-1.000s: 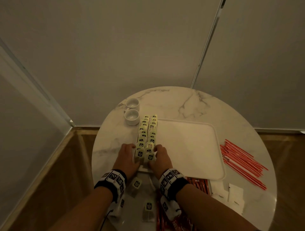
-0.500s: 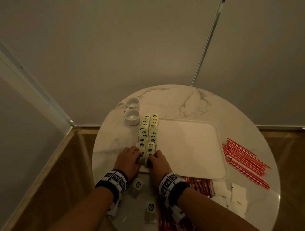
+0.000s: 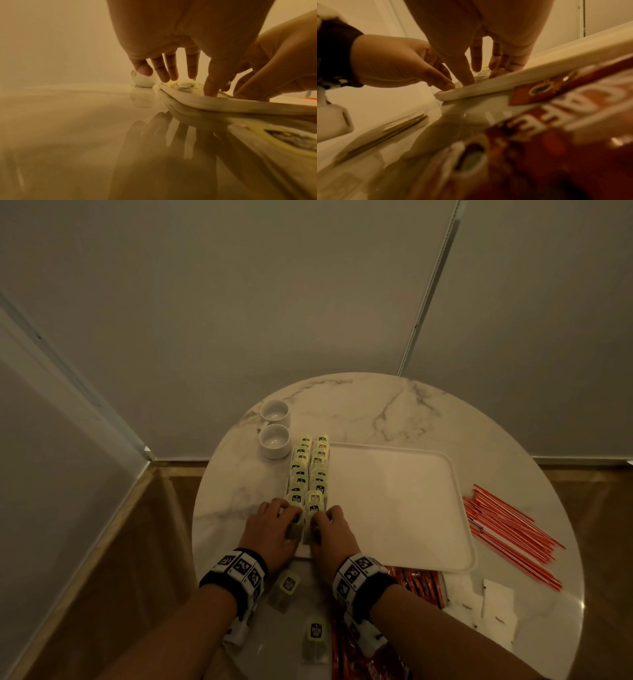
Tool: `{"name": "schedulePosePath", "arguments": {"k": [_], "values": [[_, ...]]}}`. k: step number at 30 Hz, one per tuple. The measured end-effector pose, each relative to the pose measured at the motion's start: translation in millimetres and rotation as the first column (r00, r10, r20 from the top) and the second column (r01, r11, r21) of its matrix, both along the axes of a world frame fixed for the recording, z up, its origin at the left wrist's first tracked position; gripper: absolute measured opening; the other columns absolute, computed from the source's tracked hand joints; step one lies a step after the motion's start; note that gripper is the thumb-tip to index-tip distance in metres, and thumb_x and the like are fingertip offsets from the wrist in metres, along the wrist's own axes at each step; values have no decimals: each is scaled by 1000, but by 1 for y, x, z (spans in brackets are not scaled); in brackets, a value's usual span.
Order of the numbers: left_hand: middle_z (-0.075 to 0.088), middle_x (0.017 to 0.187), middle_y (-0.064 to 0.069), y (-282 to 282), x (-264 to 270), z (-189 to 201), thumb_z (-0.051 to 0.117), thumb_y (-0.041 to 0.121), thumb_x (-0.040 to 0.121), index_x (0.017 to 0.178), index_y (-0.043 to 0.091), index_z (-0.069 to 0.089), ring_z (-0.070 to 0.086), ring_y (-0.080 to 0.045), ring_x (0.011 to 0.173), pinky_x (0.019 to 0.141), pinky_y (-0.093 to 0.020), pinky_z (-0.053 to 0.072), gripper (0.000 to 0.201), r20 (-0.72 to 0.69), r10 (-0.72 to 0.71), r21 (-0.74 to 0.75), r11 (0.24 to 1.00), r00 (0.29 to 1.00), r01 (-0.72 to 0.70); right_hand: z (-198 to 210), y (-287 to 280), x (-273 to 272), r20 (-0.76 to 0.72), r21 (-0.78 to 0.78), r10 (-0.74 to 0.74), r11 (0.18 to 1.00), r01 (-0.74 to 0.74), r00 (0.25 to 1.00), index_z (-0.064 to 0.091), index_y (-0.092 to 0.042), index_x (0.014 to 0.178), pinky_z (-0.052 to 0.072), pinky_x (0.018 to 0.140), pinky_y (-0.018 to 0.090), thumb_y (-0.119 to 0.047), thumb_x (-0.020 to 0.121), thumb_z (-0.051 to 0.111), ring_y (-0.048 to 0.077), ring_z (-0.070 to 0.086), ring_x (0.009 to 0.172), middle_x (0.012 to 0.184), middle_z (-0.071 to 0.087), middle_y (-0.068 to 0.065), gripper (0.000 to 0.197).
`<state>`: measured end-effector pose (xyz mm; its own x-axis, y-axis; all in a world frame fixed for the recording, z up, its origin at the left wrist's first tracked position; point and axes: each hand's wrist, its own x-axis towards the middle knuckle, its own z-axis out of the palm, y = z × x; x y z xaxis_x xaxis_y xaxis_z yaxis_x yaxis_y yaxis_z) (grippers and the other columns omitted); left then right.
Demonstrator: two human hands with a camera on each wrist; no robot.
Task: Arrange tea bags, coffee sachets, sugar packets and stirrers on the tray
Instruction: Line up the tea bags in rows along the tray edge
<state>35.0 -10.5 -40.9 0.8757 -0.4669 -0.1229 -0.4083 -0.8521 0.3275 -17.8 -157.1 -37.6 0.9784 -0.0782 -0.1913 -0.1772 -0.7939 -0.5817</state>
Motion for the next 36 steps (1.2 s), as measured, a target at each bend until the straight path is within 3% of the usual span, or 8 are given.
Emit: {"name": "schedulePosePath", "arguments": {"k": [4, 9, 13, 19, 22, 31, 36], "values": [[41, 132, 0, -2, 0, 3, 63, 42, 76, 132, 31, 45, 40, -22, 116, 95, -38, 39, 60, -37, -11, 22, 1000, 999, 11, -4, -1, 2, 20, 67, -140, 988, 139, 990, 48, -14, 116, 48, 92, 32, -13, 84, 61, 21, 49, 100, 117, 43, 4, 34], [24, 144, -1, -7, 1, 5, 59, 50, 75, 144, 39, 27, 28, -25, 129, 103, -42, 35, 77, -79, -28, 143, 989, 996, 39, -6, -3, 2, 23, 47, -88, 995, 87, 996, 49, -14, 116, 46, 93, 32, -12, 88, 58, 22, 48, 105, 118, 48, 4, 30], [19, 146, -2, -13, 3, 7, 60, 51, 73, 145, 42, 20, 24, -27, 131, 105, -44, 32, 83, -112, -28, 156, 987, 993, 45, -4, -5, 5, 8, 42, -76, 996, 75, 997, 48, -14, 118, 45, 94, 33, -12, 89, 58, 22, 48, 104, 119, 48, 4, 30], [21, 144, 1, -17, 4, 10, 60, 57, 71, 142, 32, 28, 28, -24, 128, 105, -43, 34, 82, -107, 54, 113, 993, 993, -42, -5, -3, 4, 11, 59, -110, 992, 109, 994, 48, -13, 120, 47, 91, 31, -17, 90, 56, 23, 49, 104, 118, 47, 6, 31], [20, 145, 1, -17, 5, 10, 59, 58, 72, 140, 34, 32, 27, -25, 130, 106, -43, 32, 77, -106, 41, 116, 993, 993, -28, -6, 0, 4, -10, 61, -134, 989, 134, 991, 46, -13, 121, 48, 91, 33, -19, 89, 58, 25, 50, 104, 117, 46, 7, 35], [20, 144, 0, -9, 6, 13, 58, 59, 71, 143, 33, 28, 28, -25, 128, 103, -41, 35, 82, -112, 44, 97, 995, 993, -34, -8, 1, 3, -56, 48, -138, 989, 141, 989, 44, -15, 121, 49, 87, 33, -22, 83, 64, 25, 51, 103, 116, 47, 6, 44], [23, 145, 1, 3, 3, 20, 63, 50, 71, 146, 29, 19, 27, -23, 130, 104, -41, 35, 90, -177, 86, 78, 994, 980, -74, 0, -10, 5, -105, 192, -233, 949, 249, 967, 38, -17, 125, 48, 89, 29, -35, 75, 74, 20, 50, 106, 122, 41, 1, 64]]}}
